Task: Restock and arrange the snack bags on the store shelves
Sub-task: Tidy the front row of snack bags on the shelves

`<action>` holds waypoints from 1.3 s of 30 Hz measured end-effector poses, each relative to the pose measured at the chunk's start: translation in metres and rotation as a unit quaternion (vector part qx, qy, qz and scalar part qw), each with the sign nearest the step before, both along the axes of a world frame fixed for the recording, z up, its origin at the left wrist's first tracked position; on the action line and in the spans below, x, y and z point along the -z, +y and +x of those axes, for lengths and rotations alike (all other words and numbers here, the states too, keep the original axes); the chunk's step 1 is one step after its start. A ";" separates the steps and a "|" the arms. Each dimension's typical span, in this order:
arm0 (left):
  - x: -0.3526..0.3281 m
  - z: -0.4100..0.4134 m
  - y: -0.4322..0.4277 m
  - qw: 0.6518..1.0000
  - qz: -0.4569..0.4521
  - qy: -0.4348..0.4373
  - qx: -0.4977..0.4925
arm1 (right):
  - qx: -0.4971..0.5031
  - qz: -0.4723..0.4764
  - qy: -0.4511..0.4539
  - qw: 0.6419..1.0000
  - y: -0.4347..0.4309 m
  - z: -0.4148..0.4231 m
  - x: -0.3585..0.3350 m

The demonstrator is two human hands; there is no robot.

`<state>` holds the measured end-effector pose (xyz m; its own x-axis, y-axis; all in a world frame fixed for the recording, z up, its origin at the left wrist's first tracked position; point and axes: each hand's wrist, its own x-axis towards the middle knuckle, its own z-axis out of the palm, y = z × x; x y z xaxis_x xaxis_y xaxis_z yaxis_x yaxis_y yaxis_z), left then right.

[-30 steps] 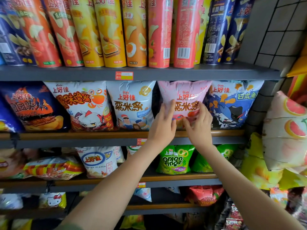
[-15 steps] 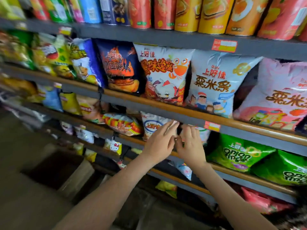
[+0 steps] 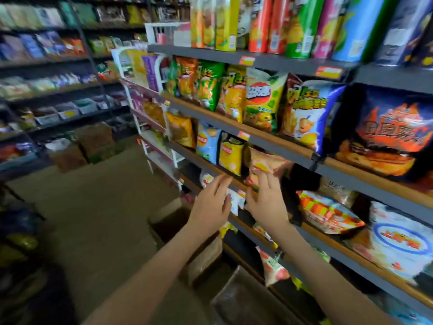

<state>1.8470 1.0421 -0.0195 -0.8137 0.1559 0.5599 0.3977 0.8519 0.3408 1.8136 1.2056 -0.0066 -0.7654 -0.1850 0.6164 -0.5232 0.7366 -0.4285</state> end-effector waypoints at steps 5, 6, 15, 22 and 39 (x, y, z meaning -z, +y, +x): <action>-0.008 -0.037 -0.114 0.998 0.000 -0.003 -0.059 | -0.021 -0.019 0.016 0.999 -0.109 -0.044 -0.016; -0.008 -0.047 -0.132 0.998 -0.004 -0.003 -0.065 | -0.021 -0.021 0.014 0.999 -0.124 -0.056 -0.016; -0.006 -0.190 -0.270 0.996 0.007 -0.009 -0.088 | 0.014 -0.036 0.018 0.999 -0.245 -0.225 -0.020; -0.038 -0.336 -0.367 0.997 -0.027 0.006 -0.074 | 0.038 -0.074 0.005 0.996 -0.342 -0.365 -0.043; -0.064 -0.657 -0.457 0.994 -0.041 -0.074 0.071 | 0.329 -0.121 -0.009 0.936 -0.456 -0.554 -0.059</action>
